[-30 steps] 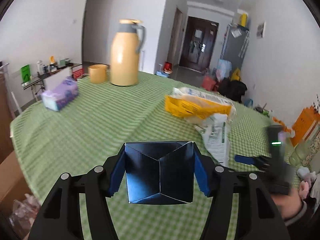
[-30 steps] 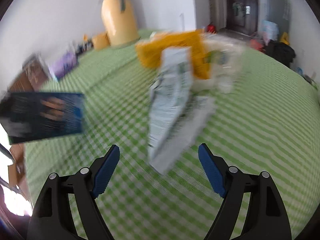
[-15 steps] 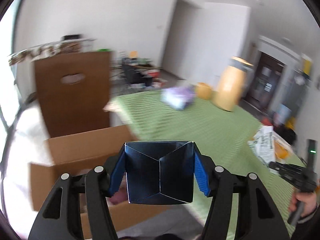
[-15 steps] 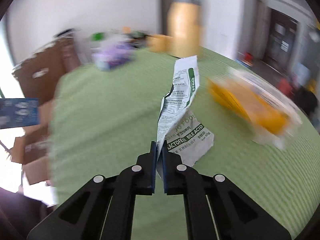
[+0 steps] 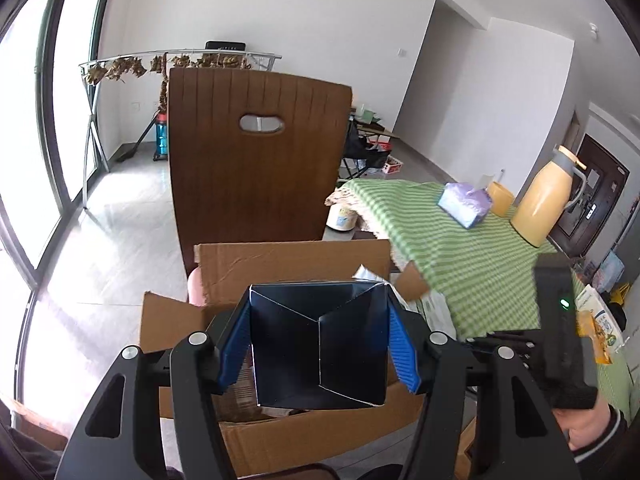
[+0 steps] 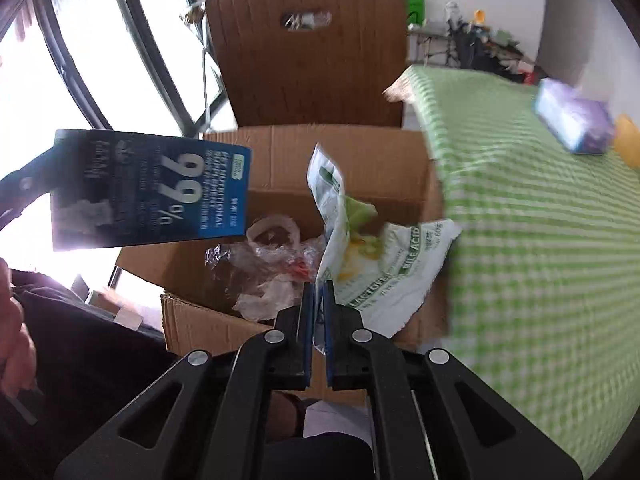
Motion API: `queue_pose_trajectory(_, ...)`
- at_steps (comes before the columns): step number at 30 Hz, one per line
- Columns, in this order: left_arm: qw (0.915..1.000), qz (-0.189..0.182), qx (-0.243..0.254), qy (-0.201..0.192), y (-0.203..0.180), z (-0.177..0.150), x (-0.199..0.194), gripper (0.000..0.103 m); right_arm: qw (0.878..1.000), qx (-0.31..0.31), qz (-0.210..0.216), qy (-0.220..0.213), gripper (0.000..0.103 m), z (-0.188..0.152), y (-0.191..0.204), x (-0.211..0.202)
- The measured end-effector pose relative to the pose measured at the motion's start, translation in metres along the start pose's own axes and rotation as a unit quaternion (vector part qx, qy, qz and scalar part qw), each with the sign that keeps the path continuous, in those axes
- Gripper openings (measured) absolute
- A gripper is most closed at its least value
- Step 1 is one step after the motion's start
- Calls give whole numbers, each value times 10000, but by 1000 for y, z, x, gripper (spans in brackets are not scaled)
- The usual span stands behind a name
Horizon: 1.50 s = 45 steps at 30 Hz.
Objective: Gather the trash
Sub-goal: 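Carry blue box and paper packet into the cardboard box and open both tools, then move both open tools back over the remaining trash on the table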
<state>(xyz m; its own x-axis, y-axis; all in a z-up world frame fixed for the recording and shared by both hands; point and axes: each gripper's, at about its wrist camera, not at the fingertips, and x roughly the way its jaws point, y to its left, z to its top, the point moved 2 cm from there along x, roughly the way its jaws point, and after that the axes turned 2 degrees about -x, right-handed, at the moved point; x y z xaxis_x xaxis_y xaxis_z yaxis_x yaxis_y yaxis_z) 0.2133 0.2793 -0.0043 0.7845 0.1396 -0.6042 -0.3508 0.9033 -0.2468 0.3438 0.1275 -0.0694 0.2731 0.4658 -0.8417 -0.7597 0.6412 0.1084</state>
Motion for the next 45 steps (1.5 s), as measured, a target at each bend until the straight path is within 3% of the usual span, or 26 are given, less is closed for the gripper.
queue_pose_trajectory(10, 9996, -67, -85, 267, 6, -3, 27, 57, 9991, -47, -390, 174, 4, 7, 1, 36)
queue_pose_trajectory(13, 9989, -181, -86, 429, 2, -7, 41, 58, 9991, 17, -410, -71, 18, 7, -1, 23)
queue_pose_trajectory(15, 9981, -263, -99, 552, -2, -9, 54, 58, 9984, 83, -483, -285, 36, 11, -5, 8)
queue_pose_trajectory(23, 9886, -429, 329, 1402, -30, -33, 135, 59, 9941, 373, -472, -899, 57, 13, -20, -43)
queue_pose_trajectory(25, 9871, 34, 441, 1538, -30, -39, 150, 65, 9939, 367, -531, -889, 65, 11, -21, -47)
queue_pose_trajectory(26, 9869, 209, 438, 1536, -29, -40, 153, 67, 9939, 344, -555, -887, 66, 8, -21, -49)
queue_pose_trajectory(28, 9880, 184, 396, 1481, -28, -37, 154, 86, 9937, 326, -622, -874, 65, 3, -21, -51)
queue_pose_trajectory(30, 9890, 416, 344, 1376, -22, -30, 149, 91, 9933, 377, -632, -892, 65, -3, -24, -55)
queue_pose_trajectory(32, 9892, 759, 169, 1245, -13, -19, 139, 91, 9930, 430, -612, -914, 66, -6, -26, -58)
queue_pose_trajectory(37, 9942, 892, -281, 536, 7, 7, 89, 95, 9925, 500, -633, -914, 67, -17, -30, -64)
queue_pose_trajectory(45, 9971, 649, -334, 205, -16, 20, 39, 95, 9832, 701, -888, -1432, 67, -39, -46, -112)
